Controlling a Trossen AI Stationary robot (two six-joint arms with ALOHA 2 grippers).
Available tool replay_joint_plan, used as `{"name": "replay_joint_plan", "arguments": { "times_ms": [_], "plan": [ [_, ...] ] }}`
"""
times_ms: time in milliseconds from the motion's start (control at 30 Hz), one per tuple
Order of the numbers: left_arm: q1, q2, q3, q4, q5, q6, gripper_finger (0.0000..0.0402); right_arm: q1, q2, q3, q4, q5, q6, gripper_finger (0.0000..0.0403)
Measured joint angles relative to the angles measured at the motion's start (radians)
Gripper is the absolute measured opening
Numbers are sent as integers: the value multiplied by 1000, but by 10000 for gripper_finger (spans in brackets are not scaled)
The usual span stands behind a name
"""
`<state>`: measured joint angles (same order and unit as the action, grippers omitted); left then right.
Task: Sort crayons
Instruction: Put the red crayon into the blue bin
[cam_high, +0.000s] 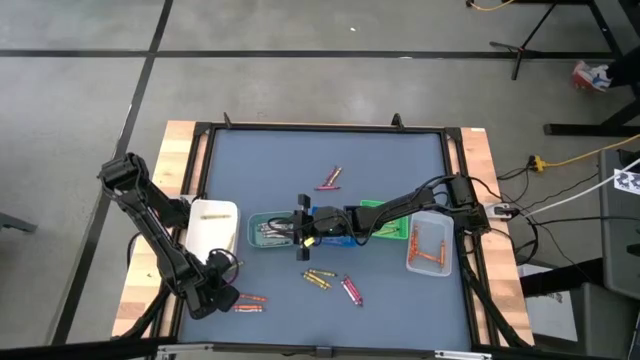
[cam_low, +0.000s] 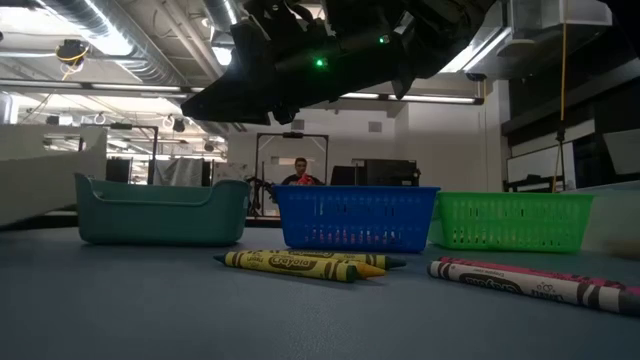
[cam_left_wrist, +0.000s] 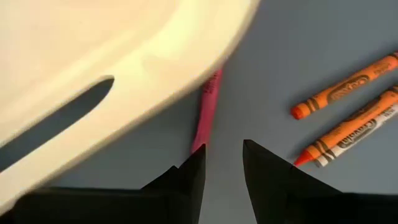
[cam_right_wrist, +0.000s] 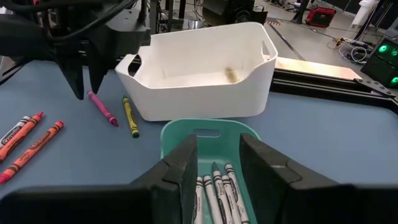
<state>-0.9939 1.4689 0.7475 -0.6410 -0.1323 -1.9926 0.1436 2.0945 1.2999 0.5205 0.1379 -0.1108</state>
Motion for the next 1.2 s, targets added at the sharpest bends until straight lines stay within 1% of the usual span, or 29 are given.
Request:
{"name": "replay_joint_plan", "arguments": {
  "times_ms": [133, 567, 733, 800, 1033, 1200],
  "plan": [
    [1, 2, -1, 8, -13, 6, 92, 0, 0, 0, 0, 0, 0, 117],
    [1, 2, -1, 1, -6, 6, 91, 0, 0, 0, 0, 0, 0, 117],
    [1, 2, 20, -7, 57, 13, 91, 0, 0, 0, 0, 0, 0, 117],
    [0, 2, 35, -16, 61, 13, 91, 0, 0, 0, 0, 0, 0, 117],
    [1, 5, 52, -28, 19, 32, 91, 0, 0, 0, 0, 0, 0, 117],
    [-2, 50, 52, -32, -8, 32, 91, 0, 0, 0, 0, 0, 0, 117]
  ]
}}
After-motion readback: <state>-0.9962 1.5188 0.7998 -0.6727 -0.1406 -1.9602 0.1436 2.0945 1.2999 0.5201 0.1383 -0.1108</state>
